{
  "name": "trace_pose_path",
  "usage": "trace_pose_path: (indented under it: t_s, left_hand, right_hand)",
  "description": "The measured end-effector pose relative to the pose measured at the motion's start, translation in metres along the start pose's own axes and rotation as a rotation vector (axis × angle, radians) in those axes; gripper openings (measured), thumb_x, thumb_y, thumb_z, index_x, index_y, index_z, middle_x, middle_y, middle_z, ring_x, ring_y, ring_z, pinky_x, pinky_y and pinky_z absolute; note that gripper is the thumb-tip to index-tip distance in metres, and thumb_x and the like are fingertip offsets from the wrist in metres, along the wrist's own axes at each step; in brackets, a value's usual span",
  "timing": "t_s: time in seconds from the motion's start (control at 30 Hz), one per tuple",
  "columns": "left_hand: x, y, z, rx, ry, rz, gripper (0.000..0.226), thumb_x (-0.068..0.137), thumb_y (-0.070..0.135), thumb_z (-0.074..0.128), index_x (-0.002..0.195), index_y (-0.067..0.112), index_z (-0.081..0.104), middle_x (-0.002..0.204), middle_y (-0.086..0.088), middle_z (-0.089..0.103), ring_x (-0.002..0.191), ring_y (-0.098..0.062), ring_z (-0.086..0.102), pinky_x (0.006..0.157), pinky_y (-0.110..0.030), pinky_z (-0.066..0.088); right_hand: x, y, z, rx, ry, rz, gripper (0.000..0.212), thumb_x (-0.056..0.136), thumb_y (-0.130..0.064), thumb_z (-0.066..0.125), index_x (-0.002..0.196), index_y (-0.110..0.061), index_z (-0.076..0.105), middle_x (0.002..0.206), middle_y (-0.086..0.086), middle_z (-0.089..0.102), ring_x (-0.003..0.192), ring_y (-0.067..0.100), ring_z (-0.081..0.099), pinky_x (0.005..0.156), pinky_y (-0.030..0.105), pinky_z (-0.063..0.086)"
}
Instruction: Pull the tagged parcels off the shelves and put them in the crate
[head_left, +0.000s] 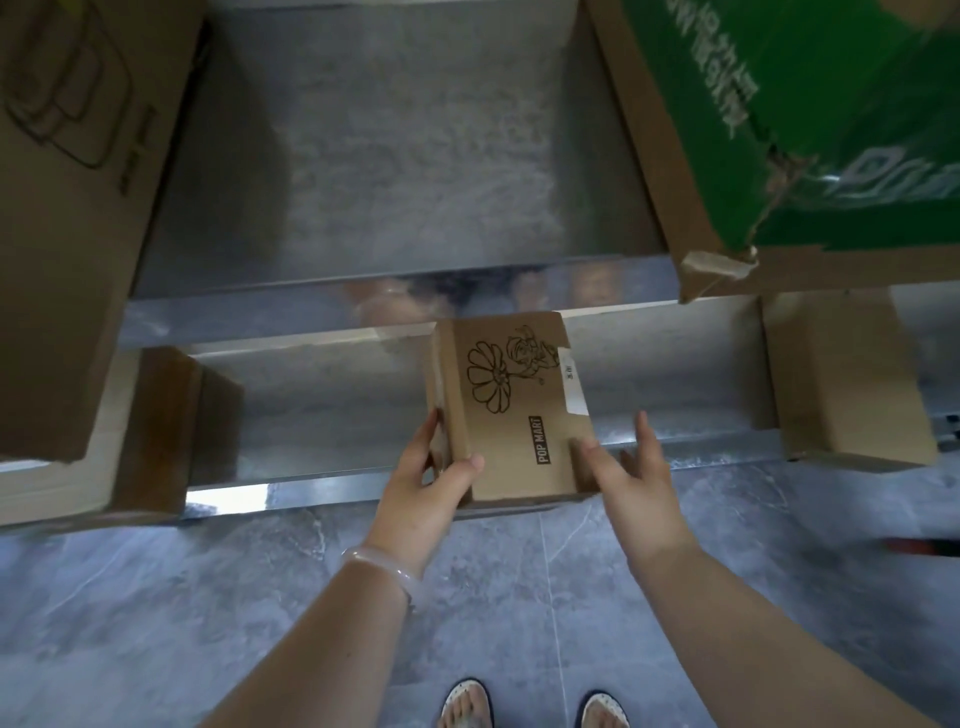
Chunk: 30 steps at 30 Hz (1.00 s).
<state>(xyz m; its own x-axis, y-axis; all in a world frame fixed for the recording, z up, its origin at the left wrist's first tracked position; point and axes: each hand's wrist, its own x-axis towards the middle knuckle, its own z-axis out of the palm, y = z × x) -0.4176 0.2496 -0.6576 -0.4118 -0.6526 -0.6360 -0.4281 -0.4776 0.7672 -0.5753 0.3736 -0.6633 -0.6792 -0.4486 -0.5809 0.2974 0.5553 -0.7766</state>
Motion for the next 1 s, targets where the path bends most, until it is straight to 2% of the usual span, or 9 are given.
trace_pose_path:
  t_s: [0.1,0.17,0.33,0.47,0.57,0.67,0.73,0.87,1.0]
  left_hand:
    - [0.002,-0.005,0.002,-0.053,-0.054,-0.011,0.057,0.061,0.061,0.066,0.109,0.079,0.04,0.13,0.02,0.062,0.12,-0.009,0.059,0.108,-0.045,0.043]
    - [0.003,-0.005,0.006,-0.023,-0.052,-0.013,0.052,0.066,0.068,0.058,0.113,0.081,0.039,0.134,0.027,0.056,0.129,-0.006,0.05,0.113,-0.041,0.035]
    - [0.008,-0.003,0.01,0.305,0.101,0.205,0.052,0.097,0.044,0.053,0.146,0.046,0.037,0.136,0.01,0.052,0.11,0.003,0.053,0.09,-0.01,0.036]
    - [0.015,0.004,0.019,0.433,0.13,0.184,0.062,0.095,0.042,0.058,0.15,0.039,0.03,0.142,0.002,0.039,0.121,-0.01,0.046,0.095,-0.017,0.03]
    - [0.02,0.007,0.022,0.446,0.065,0.088,0.08,0.085,0.065,0.053,0.153,0.032,0.026,0.15,-0.001,0.034,0.135,-0.021,0.041,0.103,-0.022,0.028]
    - [0.024,0.01,0.018,0.418,0.053,0.023,0.106,0.064,0.084,0.042,0.153,0.028,0.029,0.156,-0.002,0.031,0.143,-0.024,0.03,0.118,-0.042,0.026]
    - [0.025,0.01,0.013,0.33,0.064,0.026,0.096,0.07,0.079,0.052,0.15,0.028,0.036,0.153,-0.002,0.038,0.139,-0.023,0.038,0.114,-0.044,0.033]
    - [0.023,0.01,0.004,0.276,0.173,0.192,0.048,0.089,0.042,0.066,0.133,0.048,0.048,0.126,0.011,0.059,0.11,-0.008,0.056,0.08,-0.011,0.042]
    - [0.022,0.009,-0.005,0.484,0.167,0.362,0.078,0.086,0.036,0.071,0.149,0.046,0.027,0.143,0.008,0.043,0.131,-0.011,0.042,0.099,-0.02,0.034]
  right_hand:
    - [0.001,0.005,0.0,0.064,-0.176,0.035,0.038,0.088,-0.047,0.063,0.12,-0.063,0.051,0.124,-0.023,0.062,0.12,0.006,0.053,0.101,0.032,0.038]
    - [0.0,0.006,0.005,0.089,-0.193,-0.034,0.03,0.091,-0.042,0.061,0.111,-0.063,0.056,0.108,-0.029,0.067,0.11,0.0,0.059,0.1,0.03,0.043]
    - [-0.004,-0.003,0.01,-0.002,-0.082,-0.31,0.048,0.091,-0.03,0.065,0.134,-0.046,0.05,0.123,-0.02,0.061,0.114,-0.004,0.056,0.092,0.018,0.047]
    - [-0.004,-0.005,0.02,-0.301,-0.034,-0.441,0.066,0.082,-0.046,0.068,0.143,-0.034,0.045,0.137,-0.013,0.049,0.129,0.009,0.042,0.107,0.036,0.041]
    - [-0.005,-0.005,0.026,-0.421,-0.047,-0.504,0.067,0.082,-0.055,0.061,0.144,-0.039,0.042,0.146,-0.019,0.038,0.134,0.008,0.032,0.107,0.027,0.033]
    - [-0.009,-0.004,0.033,-0.55,-0.11,-0.614,0.054,0.088,-0.048,0.056,0.14,-0.042,0.045,0.144,-0.026,0.034,0.131,0.004,0.026,0.106,0.02,0.023]
    - [-0.009,-0.001,0.037,-0.576,-0.137,-0.671,0.047,0.092,-0.037,0.057,0.138,-0.038,0.05,0.144,-0.025,0.034,0.134,0.005,0.026,0.107,0.018,0.02]
    - [-0.008,0.003,0.039,-0.474,-0.095,-0.585,0.049,0.094,-0.025,0.058,0.139,-0.042,0.047,0.149,-0.027,0.023,0.139,-0.004,0.018,0.108,0.014,0.021]
    - [-0.011,0.006,0.043,-0.565,-0.202,-0.57,0.057,0.094,-0.029,0.057,0.146,-0.043,0.036,0.157,-0.025,0.011,0.142,-0.002,0.018,0.112,0.024,0.031]
